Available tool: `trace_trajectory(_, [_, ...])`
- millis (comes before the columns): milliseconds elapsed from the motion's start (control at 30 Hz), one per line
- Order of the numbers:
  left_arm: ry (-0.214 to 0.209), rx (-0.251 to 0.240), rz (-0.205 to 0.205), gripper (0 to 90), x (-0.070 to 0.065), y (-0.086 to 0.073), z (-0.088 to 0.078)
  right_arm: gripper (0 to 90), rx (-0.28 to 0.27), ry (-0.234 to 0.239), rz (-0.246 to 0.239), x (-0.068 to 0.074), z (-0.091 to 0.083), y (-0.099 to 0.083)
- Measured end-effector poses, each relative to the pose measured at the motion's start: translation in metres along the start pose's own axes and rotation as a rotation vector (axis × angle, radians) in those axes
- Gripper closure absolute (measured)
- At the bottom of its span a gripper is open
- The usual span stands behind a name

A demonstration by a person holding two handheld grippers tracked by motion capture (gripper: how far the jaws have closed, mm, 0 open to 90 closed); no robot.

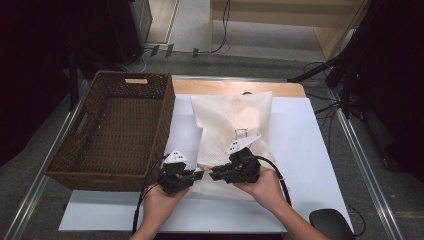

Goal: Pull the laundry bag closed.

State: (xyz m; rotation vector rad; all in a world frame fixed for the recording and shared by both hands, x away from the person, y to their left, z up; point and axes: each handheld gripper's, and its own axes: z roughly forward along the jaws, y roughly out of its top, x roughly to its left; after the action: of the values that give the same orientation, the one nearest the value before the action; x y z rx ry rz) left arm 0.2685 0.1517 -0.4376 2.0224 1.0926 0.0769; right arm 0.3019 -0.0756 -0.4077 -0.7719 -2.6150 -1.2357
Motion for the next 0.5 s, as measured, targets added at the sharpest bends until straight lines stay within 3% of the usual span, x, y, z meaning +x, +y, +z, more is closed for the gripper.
trace_trajectory(500, [-0.001, 0.008, 0.012, 85.3, -0.002, 0.000, 0.003, 73.9, -0.040, 0.028, 0.049, -0.005, 0.013, 0.003])
